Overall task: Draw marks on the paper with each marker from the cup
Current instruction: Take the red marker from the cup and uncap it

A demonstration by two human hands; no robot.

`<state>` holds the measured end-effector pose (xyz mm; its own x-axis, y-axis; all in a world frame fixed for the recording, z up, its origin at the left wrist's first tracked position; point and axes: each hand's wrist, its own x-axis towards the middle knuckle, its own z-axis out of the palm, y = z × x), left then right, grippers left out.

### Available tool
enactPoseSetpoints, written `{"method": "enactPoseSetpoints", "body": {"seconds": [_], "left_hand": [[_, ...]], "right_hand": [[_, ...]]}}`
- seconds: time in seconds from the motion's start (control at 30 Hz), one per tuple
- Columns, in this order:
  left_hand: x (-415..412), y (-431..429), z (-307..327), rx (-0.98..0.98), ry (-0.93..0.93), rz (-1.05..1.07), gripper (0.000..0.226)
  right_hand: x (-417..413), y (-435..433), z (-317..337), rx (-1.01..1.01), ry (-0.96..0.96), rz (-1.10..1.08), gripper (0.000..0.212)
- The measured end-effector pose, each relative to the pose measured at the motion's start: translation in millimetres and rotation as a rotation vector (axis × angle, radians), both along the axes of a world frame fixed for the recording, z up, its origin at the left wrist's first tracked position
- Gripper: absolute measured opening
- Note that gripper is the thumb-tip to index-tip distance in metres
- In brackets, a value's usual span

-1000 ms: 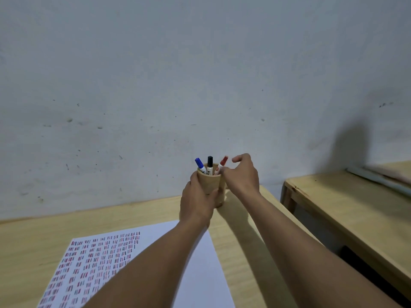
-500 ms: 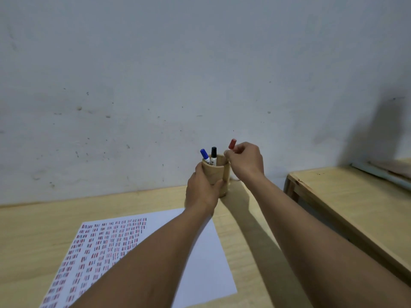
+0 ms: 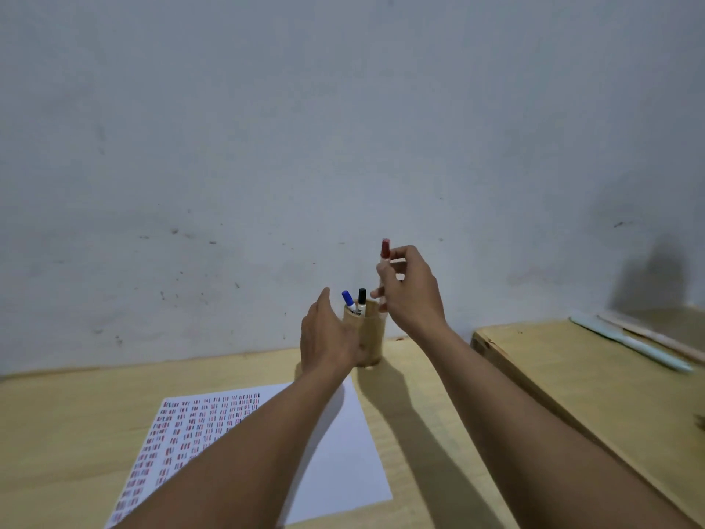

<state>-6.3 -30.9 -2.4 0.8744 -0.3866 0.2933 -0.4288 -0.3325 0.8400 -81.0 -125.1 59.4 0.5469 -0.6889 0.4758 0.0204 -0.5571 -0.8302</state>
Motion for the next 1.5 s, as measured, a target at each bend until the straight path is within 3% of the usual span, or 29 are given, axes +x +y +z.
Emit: {"method": "enactPoseSetpoints", "body": {"seconds": [0.13, 0.23, 0.4, 0.53, 0.67, 0.7, 0.77, 0.87, 0.93, 1.07, 1.27, 1.5], "left_hand": [[-8.5, 29.8, 22.0, -0.173, -0.06, -0.041, 0.043], [-16.4, 53.8, 34.2, -0.211, -0.098, -0.126, 0.037], [-12.6, 86.8, 30.9, -0.228, -0.002, -0.201, 0.027], [-13.3, 106.7, 30.6, -0.294, 0.031, -0.161, 0.014], [-12.5, 121.7, 33.7, -0.419, 0.101, -0.072, 0.012], [-11.0, 125.0, 34.0, -0.433, 0.108, -0.065, 0.012], [-10.0, 132.0, 33.9, -0.428, 0.121, -0.093, 0.012], [-10.0, 142.1, 31.8, -0.38, 0.143, -0.171, 0.011], [-8.9, 148.9, 31.0, -0.345, 0.136, -0.182, 0.01], [-2.8, 162.7, 29.2, -0.281, 0.072, -0.153, 0.012], [8.4, 176.4, 22.1, -0.28, 0.072, -0.077, 0.021], [34.0, 204.0, 2.8, -0.15, 0.079, 0.048, 0.009]], "right_hand": [[-7.2, 25.5, 0.0, -0.069, 0.039, 0.022, 0.011], [-12.3, 41.0, -6.5, -0.085, 0.173, 0.081, 0.014], [-16.4, 63.6, -20.0, -0.093, 0.307, 0.139, 0.019], [-17.3, 83.7, -25.9, -0.102, 0.253, 0.129, 0.02], [-27.4, 112.4, -39.1, -0.238, 0.136, -0.094, 0.007], [-29.4, 119.5, -42.6, -0.199, 0.167, -0.097, 0.021], [-29.9, 130.3, -44.8, 0.178, 0.16, 0.036, 0.038], [-23.9, 142.5, -41.7, 0.916, -0.035, 0.298, 0.038], [-17.7, 146.8, -42.1, 1.104, -0.151, 0.372, 0.029], [-6.9, 157.1, -42.7, 1.21, -0.258, 0.446, 0.014], [9.7, 175.5, -50.5, 1.216, -0.365, 0.444, 0.011], [18.5, 179.4, -65.2, 1.14, -0.263, 0.376, 0.011]]}}
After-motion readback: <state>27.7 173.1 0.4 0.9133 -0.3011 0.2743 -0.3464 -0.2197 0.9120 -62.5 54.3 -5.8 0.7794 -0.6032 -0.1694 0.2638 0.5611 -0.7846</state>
